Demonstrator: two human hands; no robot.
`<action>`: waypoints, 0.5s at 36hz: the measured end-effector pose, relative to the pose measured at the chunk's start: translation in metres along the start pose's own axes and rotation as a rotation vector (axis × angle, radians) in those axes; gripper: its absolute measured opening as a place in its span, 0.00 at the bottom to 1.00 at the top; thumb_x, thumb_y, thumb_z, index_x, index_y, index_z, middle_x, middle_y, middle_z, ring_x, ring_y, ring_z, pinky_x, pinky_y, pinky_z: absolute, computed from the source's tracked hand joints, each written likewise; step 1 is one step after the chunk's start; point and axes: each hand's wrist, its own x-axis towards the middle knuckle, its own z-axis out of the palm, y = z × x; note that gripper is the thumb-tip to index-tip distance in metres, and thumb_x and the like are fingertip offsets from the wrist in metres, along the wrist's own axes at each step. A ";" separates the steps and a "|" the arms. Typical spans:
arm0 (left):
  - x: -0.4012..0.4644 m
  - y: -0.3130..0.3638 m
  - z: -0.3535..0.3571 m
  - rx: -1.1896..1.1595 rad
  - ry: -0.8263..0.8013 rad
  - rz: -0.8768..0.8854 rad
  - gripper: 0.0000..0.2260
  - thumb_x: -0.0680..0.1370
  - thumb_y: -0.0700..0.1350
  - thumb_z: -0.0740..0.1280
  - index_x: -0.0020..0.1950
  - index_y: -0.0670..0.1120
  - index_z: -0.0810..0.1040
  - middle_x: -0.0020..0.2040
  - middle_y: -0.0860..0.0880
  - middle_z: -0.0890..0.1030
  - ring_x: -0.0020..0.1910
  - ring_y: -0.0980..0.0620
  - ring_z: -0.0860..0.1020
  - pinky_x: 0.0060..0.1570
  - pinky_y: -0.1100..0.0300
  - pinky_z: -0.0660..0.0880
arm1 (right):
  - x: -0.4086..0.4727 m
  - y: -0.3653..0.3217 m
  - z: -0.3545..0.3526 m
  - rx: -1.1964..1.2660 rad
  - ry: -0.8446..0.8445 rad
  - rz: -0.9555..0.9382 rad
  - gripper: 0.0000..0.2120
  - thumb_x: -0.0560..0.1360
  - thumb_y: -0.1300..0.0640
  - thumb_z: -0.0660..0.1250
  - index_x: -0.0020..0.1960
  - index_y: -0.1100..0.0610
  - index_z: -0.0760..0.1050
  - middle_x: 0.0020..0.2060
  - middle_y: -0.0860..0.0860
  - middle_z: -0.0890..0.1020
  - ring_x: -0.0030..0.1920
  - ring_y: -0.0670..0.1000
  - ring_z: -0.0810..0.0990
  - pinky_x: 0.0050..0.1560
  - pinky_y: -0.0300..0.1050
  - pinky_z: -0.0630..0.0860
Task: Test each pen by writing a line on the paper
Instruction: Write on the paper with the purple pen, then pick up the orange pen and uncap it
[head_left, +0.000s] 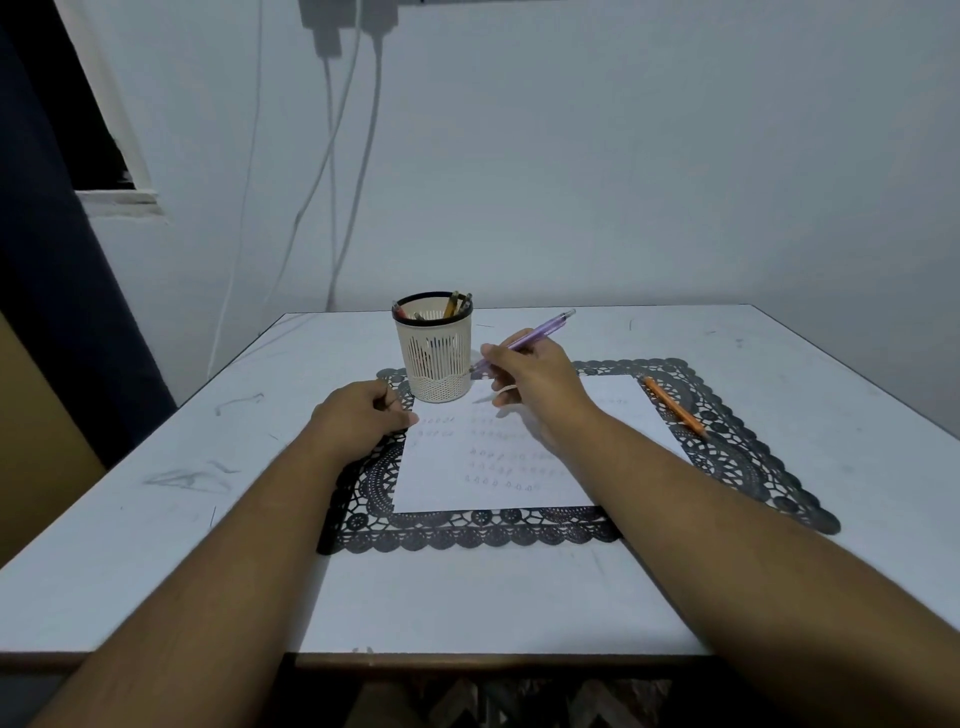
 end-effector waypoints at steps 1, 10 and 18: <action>0.000 0.000 0.000 0.005 0.002 0.001 0.13 0.73 0.53 0.78 0.40 0.47 0.78 0.32 0.55 0.79 0.33 0.52 0.74 0.43 0.54 0.71 | 0.001 0.000 0.000 -0.005 0.019 0.008 0.08 0.78 0.58 0.75 0.44 0.57 0.78 0.33 0.53 0.81 0.34 0.52 0.77 0.36 0.50 0.78; -0.008 0.011 -0.002 -0.020 0.052 0.033 0.20 0.71 0.50 0.80 0.55 0.51 0.74 0.47 0.49 0.79 0.45 0.50 0.78 0.42 0.55 0.71 | 0.003 -0.010 -0.011 0.197 0.109 0.119 0.03 0.79 0.65 0.70 0.51 0.60 0.82 0.36 0.54 0.79 0.32 0.50 0.78 0.38 0.46 0.82; 0.003 0.033 -0.001 -0.218 0.182 0.039 0.48 0.68 0.53 0.83 0.79 0.57 0.56 0.65 0.53 0.72 0.69 0.45 0.70 0.66 0.43 0.73 | 0.013 -0.014 -0.024 0.467 0.249 0.182 0.14 0.82 0.59 0.58 0.55 0.62 0.81 0.36 0.54 0.80 0.32 0.52 0.76 0.34 0.48 0.80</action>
